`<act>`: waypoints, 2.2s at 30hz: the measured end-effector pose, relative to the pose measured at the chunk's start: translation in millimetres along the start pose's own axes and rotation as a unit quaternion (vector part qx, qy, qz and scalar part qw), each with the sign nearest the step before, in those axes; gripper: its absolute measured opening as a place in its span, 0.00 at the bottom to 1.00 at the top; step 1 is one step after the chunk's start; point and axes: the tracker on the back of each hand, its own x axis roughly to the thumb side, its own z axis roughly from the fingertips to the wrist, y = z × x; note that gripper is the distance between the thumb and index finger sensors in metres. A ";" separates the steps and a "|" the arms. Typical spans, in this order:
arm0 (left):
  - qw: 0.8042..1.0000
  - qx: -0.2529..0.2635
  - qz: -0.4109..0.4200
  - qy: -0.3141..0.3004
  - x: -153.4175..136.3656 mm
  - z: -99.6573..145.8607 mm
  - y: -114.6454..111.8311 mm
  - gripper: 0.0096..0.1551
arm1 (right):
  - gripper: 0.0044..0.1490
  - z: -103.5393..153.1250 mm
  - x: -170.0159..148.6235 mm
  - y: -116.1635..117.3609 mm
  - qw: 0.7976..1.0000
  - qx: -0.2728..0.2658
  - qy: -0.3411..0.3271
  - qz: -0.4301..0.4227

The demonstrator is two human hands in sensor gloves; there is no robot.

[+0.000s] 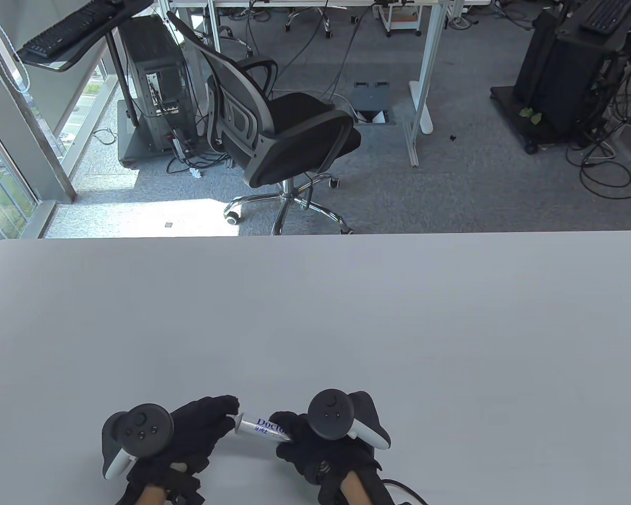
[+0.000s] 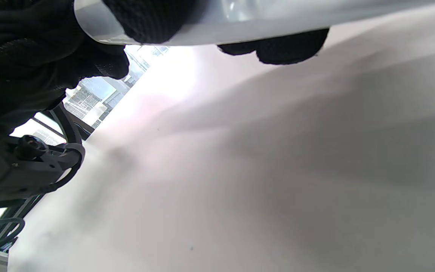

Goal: Screw tube cap onto toothpaste tube (Screw with left hand)

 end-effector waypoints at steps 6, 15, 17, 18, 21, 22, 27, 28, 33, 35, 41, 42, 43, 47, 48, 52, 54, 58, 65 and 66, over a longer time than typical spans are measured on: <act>0.999 -0.010 0.031 0.023 -8.0 0.5 -1.9 0.29 | 0.33 0.4 -1.0 -0.5 1.000 0.000 0.004 0.003; 0.999 0.040 0.021 0.008 0.5 0.0 -2.0 0.25 | 0.33 0.9 -0.3 -1.1 1.000 0.000 -0.002 -0.014; 0.999 0.035 0.022 0.003 1.2 0.4 -2.6 0.25 | 0.33 1.4 -0.2 -2.0 1.000 -0.001 -0.002 -0.011; 0.999 0.033 0.022 0.003 1.4 0.2 -3.1 0.26 | 0.33 1.5 -0.4 -2.1 1.000 -0.001 -0.002 -0.010; 0.999 0.026 0.030 0.000 0.5 -0.5 -3.1 0.26 | 0.33 1.3 -1.7 -2.1 1.000 -0.002 0.001 -0.012; 0.999 0.027 0.033 -0.001 0.2 -0.5 -2.5 0.26 | 0.32 1.4 -1.7 -2.1 1.000 -0.001 0.000 -0.013; 0.998 0.041 0.040 -0.012 1.5 1.8 3.5 0.26 | 0.32 1.5 0.1 -2.3 1.000 -0.008 -0.010 -0.029; 0.998 0.043 0.042 -0.014 2.0 2.3 4.8 0.26 | 0.32 1.5 0.6 -2.5 0.999 -0.009 -0.012 -0.031; 0.996 0.070 0.051 -0.013 3.4 5.1 10.7 0.25 | 0.32 2.5 2.3 -4.9 0.998 -0.019 -0.023 -0.046; 0.995 0.081 0.051 -0.016 3.8 6.8 13.2 0.24 | 0.32 1.5 2.9 -5.3 0.998 -0.018 -0.026 -0.051; 0.992 0.091 0.078 -0.025 0.6 9.5 20.0 0.23 | 0.32 0.3 7.4 -7.2 0.997 -0.021 -0.036 -0.063; 0.993 0.085 0.081 -0.022 0.0 9.0 20.1 0.24 | 0.32 0.6 8.0 -7.1 0.997 -0.025 -0.035 -0.062; 0.994 0.066 0.084 -0.014 -1.3 8.9 19.5 0.24 | 0.32 1.3 8.0 -7.1 0.997 -0.030 -0.032 -0.056; 0.995 0.065 0.079 0.007 -8.0 9.2 16.0 0.31 | 0.31 2.3 3.8 -8.5 0.998 -0.035 -0.023 -0.052; 0.994 0.063 0.089 0.008 -10.2 8.0 14.4 0.30 | 0.31 2.5 2.9 -9.0 0.998 -0.037 -0.022 -0.050; 0.995 0.037 0.091 0.016 -10.9 5.0 7.7 0.28 | 0.31 2.9 3.5 -8.3 0.999 -0.030 -0.020 -0.036; 0.996 0.048 0.074 0.008 -6.7 4.6 7.8 0.24 | 0.31 3.0 4.7 -6.7 0.999 -0.026 -0.019 -0.030; 0.996 0.068 0.051 -0.010 1.0 6.0 11.1 0.24 | 0.31 3.3 5.5 -7.8 0.999 -0.026 -0.027 -0.037; 0.995 0.086 0.045 -0.032 6.6 8.0 15.8 0.23 | 0.31 6.6 11.4 -13.4 0.999 -0.031 -0.031 -0.033; 0.995 0.081 0.041 -0.033 7.1 8.4 16.6 0.23 | 0.31 7.3 12.5 -14.2 0.999 -0.030 -0.031 -0.027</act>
